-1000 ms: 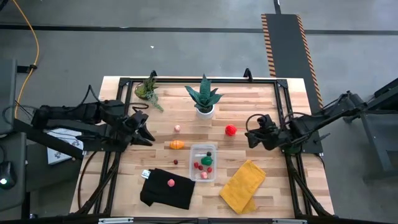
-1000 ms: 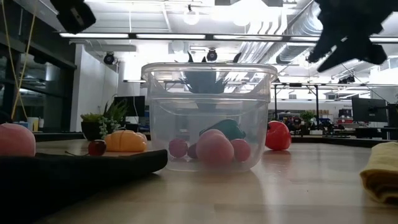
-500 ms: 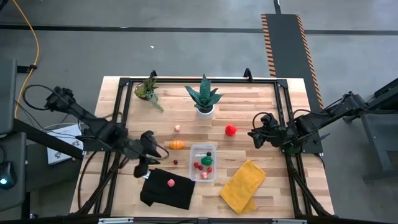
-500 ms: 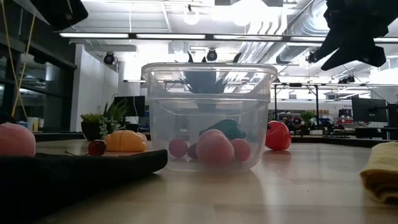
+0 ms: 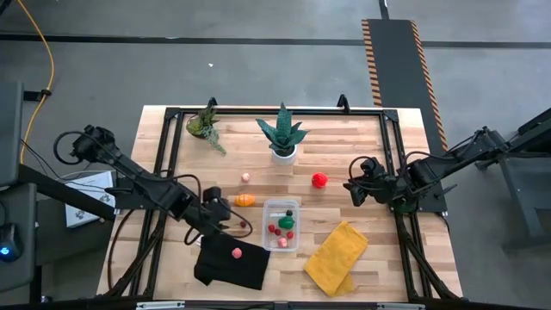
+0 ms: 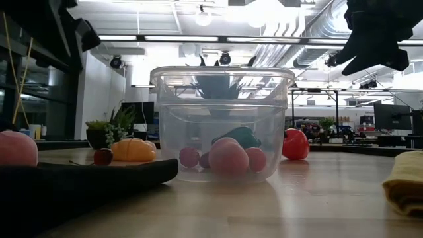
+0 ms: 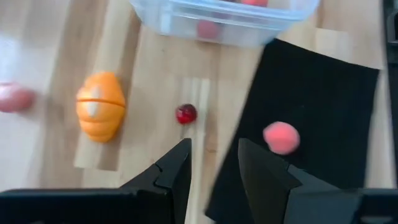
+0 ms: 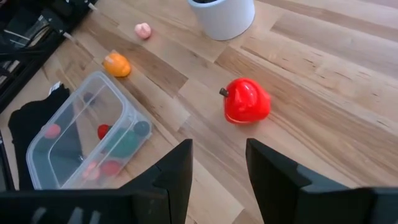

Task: Pick and placing Produce into tupperware
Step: Put the cherry into the transparent container

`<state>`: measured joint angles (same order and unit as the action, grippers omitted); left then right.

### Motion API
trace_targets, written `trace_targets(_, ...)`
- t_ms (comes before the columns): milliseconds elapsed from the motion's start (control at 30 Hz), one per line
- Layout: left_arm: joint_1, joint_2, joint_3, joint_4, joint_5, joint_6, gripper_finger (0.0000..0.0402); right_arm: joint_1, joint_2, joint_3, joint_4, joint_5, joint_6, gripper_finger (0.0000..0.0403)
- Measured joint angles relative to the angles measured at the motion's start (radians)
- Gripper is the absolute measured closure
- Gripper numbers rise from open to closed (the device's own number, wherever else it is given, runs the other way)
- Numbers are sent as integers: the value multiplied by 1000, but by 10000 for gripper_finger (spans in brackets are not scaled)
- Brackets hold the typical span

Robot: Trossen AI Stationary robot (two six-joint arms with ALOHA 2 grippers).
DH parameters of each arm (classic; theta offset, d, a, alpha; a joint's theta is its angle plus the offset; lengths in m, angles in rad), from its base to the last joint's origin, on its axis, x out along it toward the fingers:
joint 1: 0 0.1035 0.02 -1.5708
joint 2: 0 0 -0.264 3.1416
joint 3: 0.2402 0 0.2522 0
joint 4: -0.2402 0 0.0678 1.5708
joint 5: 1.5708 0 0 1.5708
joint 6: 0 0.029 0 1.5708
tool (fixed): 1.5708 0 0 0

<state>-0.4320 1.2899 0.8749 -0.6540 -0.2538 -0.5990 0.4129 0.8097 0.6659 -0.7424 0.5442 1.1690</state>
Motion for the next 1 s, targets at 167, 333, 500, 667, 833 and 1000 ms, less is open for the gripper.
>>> trace_targets(167, 9, 18, 0, 3, -47, 41, 279, 0, 0, 0, 14, -1, 0, 261)
trace_targets(333, 36, 18, 0, 33, -48, 69, 259, 0, 0, 0, 18, -3, 0, 261)
trace_targets(500, 70, 17, -36, 113, -50, 76, 226, 0, 0, 0, 19, -3, -5, 261)
trace_targets(667, 81, 17, -101, 216, -55, 67, 205, 0, 0, 0, 19, -3, -7, 261)
trace_targets(833, 79, 17, -156, 264, -55, 67, 204, 0, 0, 0, 19, -3, 0, 261)
trace_targets(1000, 79, 17, -230, 355, -55, 68, 208, 0, 0, 0, 19, -2, 0, 261)
